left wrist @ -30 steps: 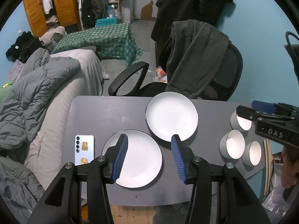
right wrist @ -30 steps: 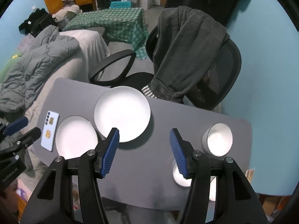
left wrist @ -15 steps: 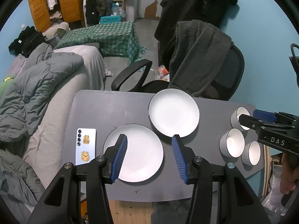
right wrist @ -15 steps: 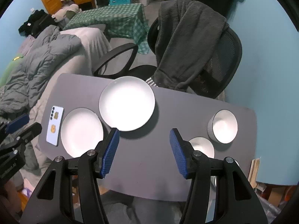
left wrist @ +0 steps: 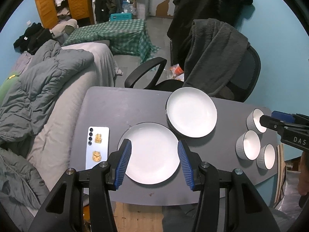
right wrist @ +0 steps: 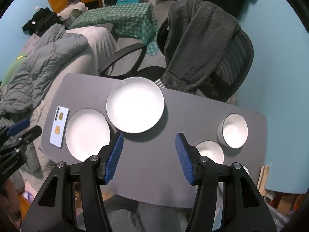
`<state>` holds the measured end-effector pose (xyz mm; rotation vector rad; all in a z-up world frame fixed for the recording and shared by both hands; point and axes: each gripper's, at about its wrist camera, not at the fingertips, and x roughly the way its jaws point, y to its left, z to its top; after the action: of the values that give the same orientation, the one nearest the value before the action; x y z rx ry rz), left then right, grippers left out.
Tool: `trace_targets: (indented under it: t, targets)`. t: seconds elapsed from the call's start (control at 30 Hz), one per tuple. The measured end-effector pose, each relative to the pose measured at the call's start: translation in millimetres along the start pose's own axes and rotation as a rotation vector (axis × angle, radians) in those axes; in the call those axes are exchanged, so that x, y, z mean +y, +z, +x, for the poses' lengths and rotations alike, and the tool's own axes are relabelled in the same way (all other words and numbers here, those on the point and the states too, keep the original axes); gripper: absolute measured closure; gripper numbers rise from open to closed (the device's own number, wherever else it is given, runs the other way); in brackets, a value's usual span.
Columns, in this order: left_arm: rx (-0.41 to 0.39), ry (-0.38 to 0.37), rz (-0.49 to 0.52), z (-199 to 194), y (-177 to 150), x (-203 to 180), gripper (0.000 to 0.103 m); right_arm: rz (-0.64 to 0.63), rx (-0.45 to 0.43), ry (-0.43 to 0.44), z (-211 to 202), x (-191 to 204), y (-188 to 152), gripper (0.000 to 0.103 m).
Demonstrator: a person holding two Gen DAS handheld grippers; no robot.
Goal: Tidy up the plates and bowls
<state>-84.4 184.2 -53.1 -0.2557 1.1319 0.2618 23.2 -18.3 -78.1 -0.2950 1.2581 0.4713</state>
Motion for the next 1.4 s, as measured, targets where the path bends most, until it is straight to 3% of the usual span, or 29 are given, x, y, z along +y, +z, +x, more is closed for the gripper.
trace_targets:
  t: [0.4,0.77,0.97,1.4]
  targets:
    - [0.017,-0.015,-0.032,23,-8,44,0.052,-0.053,0.037,0.023,21,16,0,0.048]
    - [0.092,-0.047,-0.072,69,-16,92,0.052,-0.092,0.127,0.125,75,42,-1,0.048]
    - [0.143,-0.021,-0.012,103,-19,98,0.052,-0.122,0.183,0.17,105,53,-4,0.048]
    - [0.251,-0.096,-0.047,158,-25,97,0.052,-0.128,0.305,0.237,168,69,-9,0.048]
